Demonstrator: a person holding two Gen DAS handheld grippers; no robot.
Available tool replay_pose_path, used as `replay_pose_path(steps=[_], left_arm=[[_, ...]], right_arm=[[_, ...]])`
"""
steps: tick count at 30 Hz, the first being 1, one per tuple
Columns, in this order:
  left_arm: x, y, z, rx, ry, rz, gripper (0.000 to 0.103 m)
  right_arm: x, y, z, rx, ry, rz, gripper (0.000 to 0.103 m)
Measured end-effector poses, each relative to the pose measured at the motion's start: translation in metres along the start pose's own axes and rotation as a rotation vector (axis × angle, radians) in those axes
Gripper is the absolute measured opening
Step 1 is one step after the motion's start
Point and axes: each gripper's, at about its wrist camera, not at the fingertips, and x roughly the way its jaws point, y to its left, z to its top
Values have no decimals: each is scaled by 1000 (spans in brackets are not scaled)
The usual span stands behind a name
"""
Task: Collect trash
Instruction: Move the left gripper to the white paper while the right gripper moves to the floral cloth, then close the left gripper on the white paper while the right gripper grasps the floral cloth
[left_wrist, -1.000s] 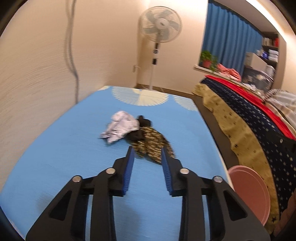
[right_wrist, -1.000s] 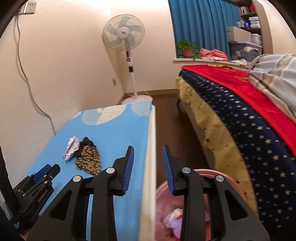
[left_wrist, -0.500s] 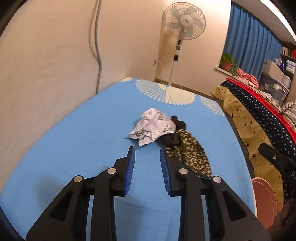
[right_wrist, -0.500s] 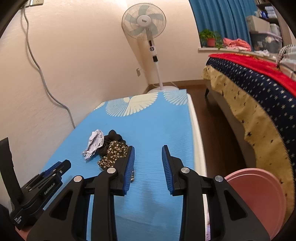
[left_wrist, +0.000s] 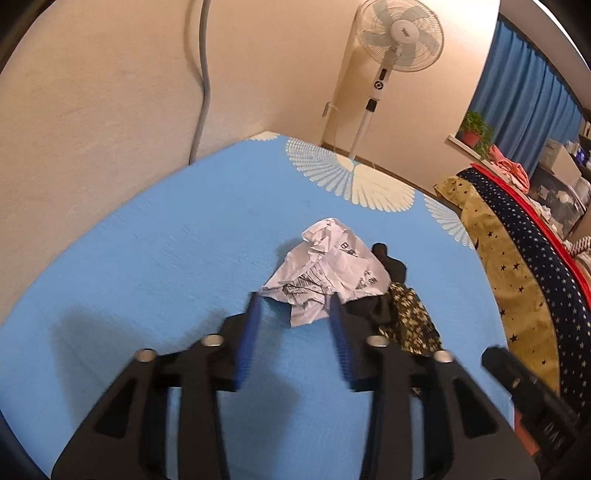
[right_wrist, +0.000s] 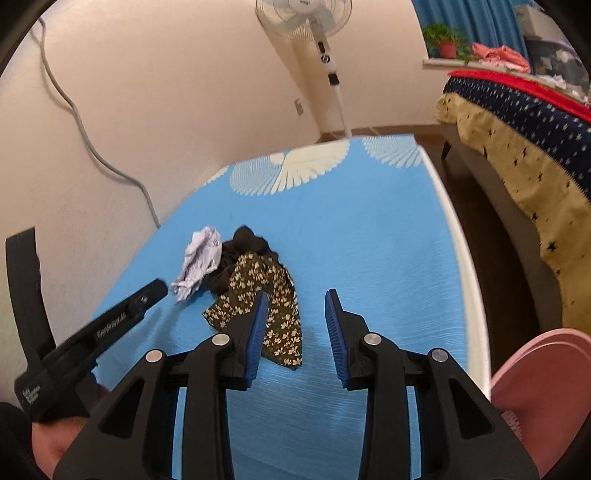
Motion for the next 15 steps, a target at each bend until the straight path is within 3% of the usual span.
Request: replay_pose_path(steps=[11, 15], left_arm=[[31, 9, 3, -119, 95, -37, 48], [36, 9, 2, -121, 114, -49, 48]], right_arm=[[29, 5, -10, -20, 112, -13, 33], [33, 5, -12, -27, 139, -20, 22]])
